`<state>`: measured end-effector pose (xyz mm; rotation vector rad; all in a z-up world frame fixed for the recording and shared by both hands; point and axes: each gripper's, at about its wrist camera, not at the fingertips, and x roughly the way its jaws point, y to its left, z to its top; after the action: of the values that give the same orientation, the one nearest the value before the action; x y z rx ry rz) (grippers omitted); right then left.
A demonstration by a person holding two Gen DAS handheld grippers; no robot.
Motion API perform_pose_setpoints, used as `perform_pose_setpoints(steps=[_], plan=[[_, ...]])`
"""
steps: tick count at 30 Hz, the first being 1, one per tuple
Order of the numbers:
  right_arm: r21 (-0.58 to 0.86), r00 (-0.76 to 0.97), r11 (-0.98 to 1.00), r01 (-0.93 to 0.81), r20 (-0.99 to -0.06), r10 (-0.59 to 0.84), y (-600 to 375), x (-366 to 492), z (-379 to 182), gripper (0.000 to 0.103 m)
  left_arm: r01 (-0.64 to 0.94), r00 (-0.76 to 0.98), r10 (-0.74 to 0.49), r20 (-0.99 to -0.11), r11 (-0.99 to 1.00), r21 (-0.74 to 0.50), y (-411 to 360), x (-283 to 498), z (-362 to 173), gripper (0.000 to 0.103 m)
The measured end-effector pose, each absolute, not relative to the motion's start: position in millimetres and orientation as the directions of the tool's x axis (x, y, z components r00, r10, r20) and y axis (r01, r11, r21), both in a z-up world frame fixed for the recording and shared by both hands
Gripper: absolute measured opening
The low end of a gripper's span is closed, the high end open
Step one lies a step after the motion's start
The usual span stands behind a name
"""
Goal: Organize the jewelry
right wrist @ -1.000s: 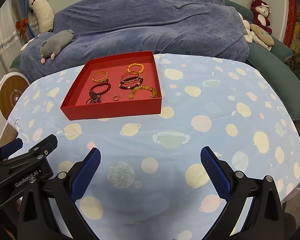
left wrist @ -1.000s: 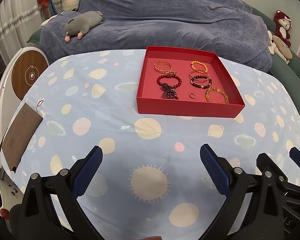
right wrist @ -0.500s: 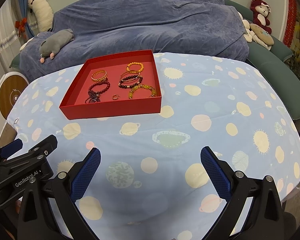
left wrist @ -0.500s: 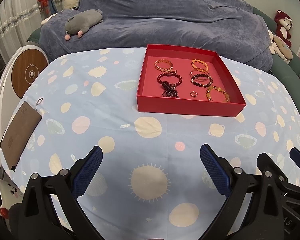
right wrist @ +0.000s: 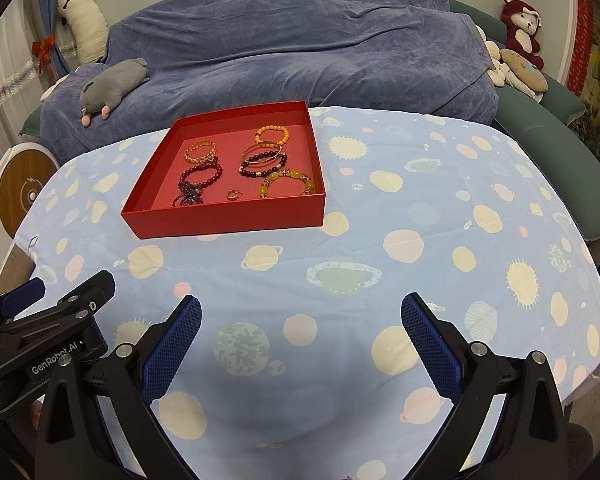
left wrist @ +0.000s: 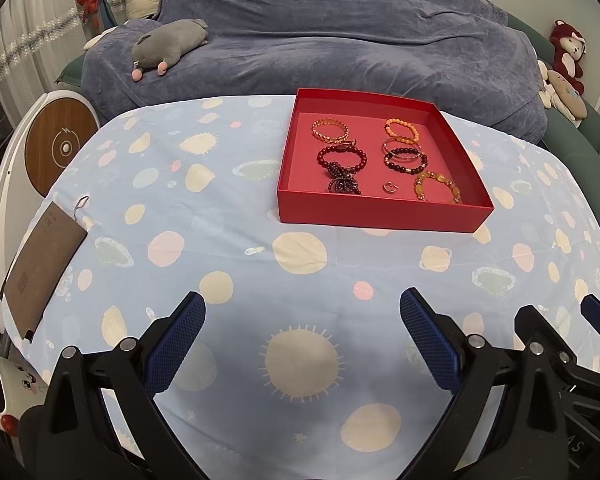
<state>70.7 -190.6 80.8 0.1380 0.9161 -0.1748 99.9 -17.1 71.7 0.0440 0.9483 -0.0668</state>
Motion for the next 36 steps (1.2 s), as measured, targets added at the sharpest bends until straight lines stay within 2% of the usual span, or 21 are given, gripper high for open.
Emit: perform_pose_setpoints(steps=[36], plan=[[0.041, 0.592, 0.977, 0.211, -0.800, -0.094, -190.5, 70.3, 80.2, 0.097, 0.066, 0.576, -0.032, -0.817, 0.998, 0.007, -15.2, 97.4, 70.3, 0.092]])
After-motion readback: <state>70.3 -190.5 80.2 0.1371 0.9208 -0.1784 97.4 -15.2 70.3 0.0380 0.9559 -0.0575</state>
